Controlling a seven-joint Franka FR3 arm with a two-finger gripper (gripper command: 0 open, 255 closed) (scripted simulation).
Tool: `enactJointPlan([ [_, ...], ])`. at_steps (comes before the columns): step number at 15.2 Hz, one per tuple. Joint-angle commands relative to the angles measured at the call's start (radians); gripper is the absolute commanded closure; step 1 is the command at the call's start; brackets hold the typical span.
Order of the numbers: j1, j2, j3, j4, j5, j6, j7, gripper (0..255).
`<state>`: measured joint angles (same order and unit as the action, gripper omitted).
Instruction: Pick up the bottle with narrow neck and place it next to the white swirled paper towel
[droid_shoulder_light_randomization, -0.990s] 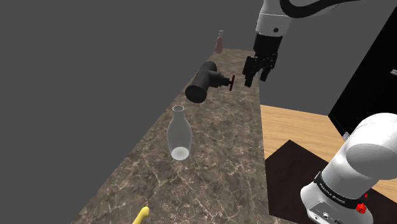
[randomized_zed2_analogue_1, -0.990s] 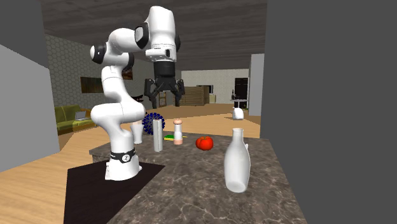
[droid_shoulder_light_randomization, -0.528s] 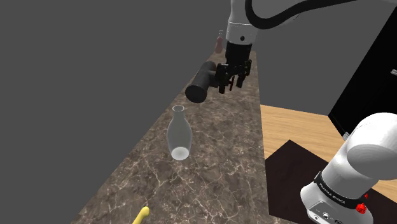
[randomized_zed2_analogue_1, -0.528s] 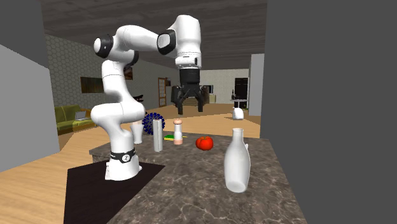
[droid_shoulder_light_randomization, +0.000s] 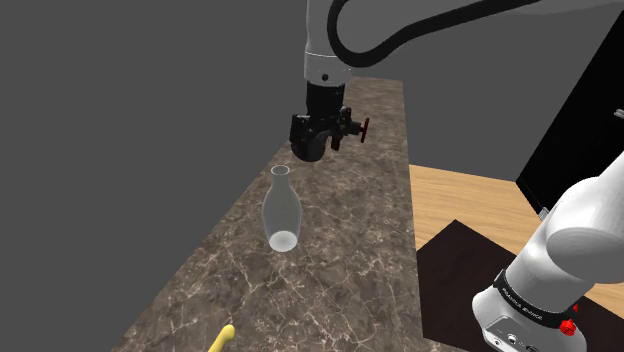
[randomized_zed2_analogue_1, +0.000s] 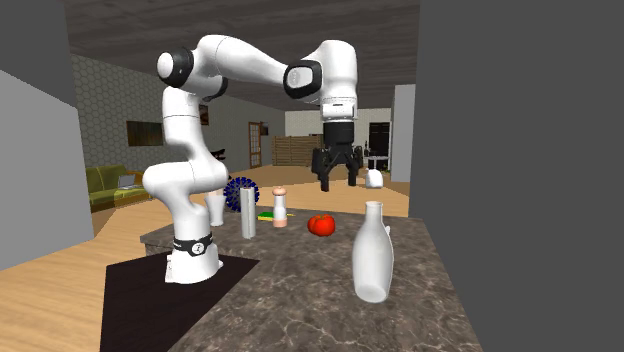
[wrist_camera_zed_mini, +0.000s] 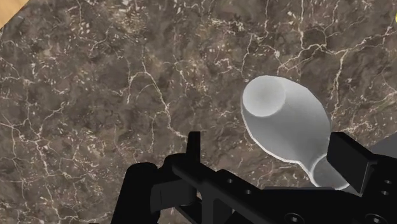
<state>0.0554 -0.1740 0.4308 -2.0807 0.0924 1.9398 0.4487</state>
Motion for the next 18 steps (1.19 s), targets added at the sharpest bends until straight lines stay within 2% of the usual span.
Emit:
enactJointPlan([
  [1, 0.005, 0.084, 0.027, 0.065, -0.032, 0.013, 0.050, 0],
  [6, 0.047, 0.288, 0.073, 0.241, -0.129, 0.018, 0.177, 0],
  [7, 0.051, 0.296, 0.072, 0.248, -0.133, 0.018, 0.182, 0],
  [14, 0.056, 0.327, 0.070, 0.181, -0.151, 0.113, 0.194, 0],
  [18, 0.056, 0.327, 0.069, 0.181, -0.151, 0.113, 0.194, 0],
])
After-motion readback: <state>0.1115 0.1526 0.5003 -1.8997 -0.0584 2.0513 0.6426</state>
